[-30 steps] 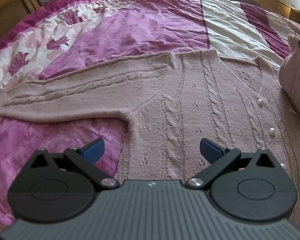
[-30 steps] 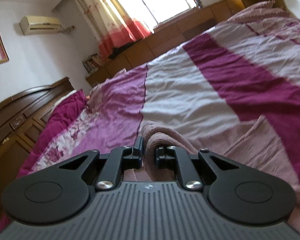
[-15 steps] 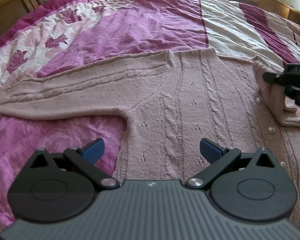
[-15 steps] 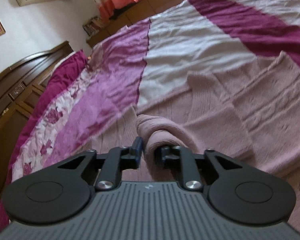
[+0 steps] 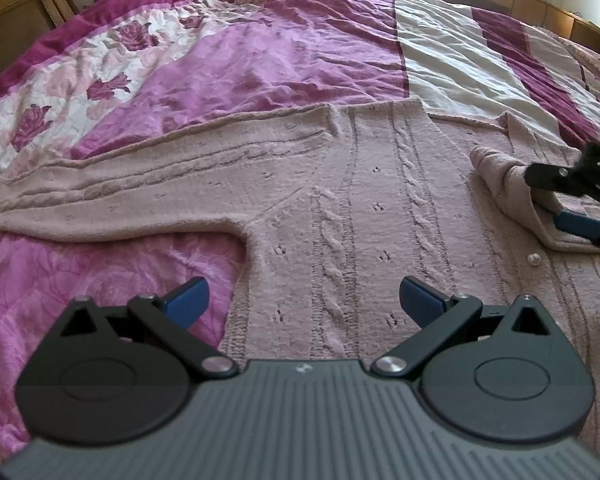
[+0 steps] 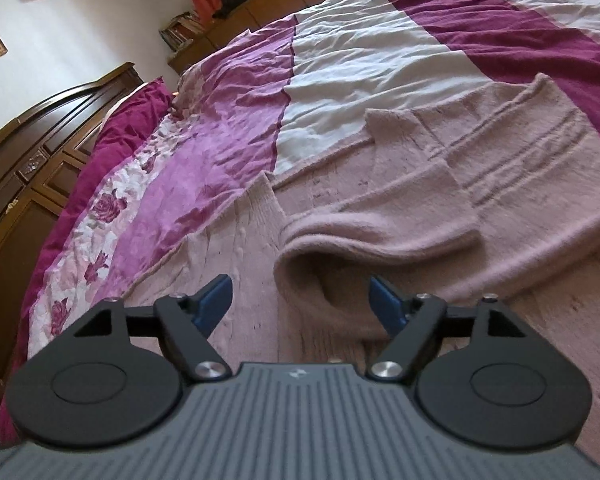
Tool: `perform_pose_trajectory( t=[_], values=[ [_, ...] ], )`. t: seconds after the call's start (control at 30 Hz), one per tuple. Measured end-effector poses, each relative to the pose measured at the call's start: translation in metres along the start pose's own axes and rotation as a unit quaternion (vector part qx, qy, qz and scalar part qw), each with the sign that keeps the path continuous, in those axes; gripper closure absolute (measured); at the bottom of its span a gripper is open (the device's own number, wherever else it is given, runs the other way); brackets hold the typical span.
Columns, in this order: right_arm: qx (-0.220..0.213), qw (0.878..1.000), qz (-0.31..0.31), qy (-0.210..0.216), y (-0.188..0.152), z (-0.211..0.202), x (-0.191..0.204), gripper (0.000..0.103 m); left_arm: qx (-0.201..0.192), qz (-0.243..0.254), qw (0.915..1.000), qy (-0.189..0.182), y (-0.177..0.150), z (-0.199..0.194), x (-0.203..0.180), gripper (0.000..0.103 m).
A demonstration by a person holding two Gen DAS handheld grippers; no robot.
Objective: Fold small clothes
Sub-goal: 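Open the right tool to lay the sleeve on the cardigan front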
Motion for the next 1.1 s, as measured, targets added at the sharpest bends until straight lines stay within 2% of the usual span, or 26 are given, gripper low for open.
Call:
perform_pose_trajectory(
  t=[0.2,0.3,0.6,0.8,0.93,1.1],
  values=[
    [0.004,1.000,-0.018,-0.007,-0.005,-0.035,-0.006,0.021,-0.003,0.008,1.0000,-0.006,0.000,-0.003,-0.006,0.000],
    [-0.001,0.999,-0.031,-0.025,-0.008,-0.051,-0.011,0.021,-0.005,0.012,0.9999,-0.008,0.000,-0.004,-0.009,0.000],
    [-0.049,0.995,-0.043,-0.082,-0.009,-0.087,-0.041,0.021,-0.010,0.035,0.9991,-0.020,0.004,-0.007,-0.028,0.000],
    [-0.079,0.989,-0.042,-0.119,-0.004,-0.099,-0.068,0.021,-0.003,0.056,0.9974,-0.044,0.010,-0.005,-0.053,0.000],
    [-0.091,0.986,-0.040,-0.135,-0.001,-0.104,-0.083,0.021,-0.021,0.083,0.9951,-0.049,0.020,-0.004,-0.076,0.000],
    [-0.097,0.986,-0.013,-0.134,0.000,-0.105,-0.099,0.021,-0.041,0.104,0.9915,-0.066,0.031,0.001,-0.109,0.000]
  ],
)
Point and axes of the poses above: each gripper's, at about its wrist camera, not at the fingertips, and z roughly the way its jaws point, x to its left, y to its top, the point moved 7 cm from there along z, roughly the way its jaws point, and after that the axes turned 4 degrees about -x, right-handed, at the moved point
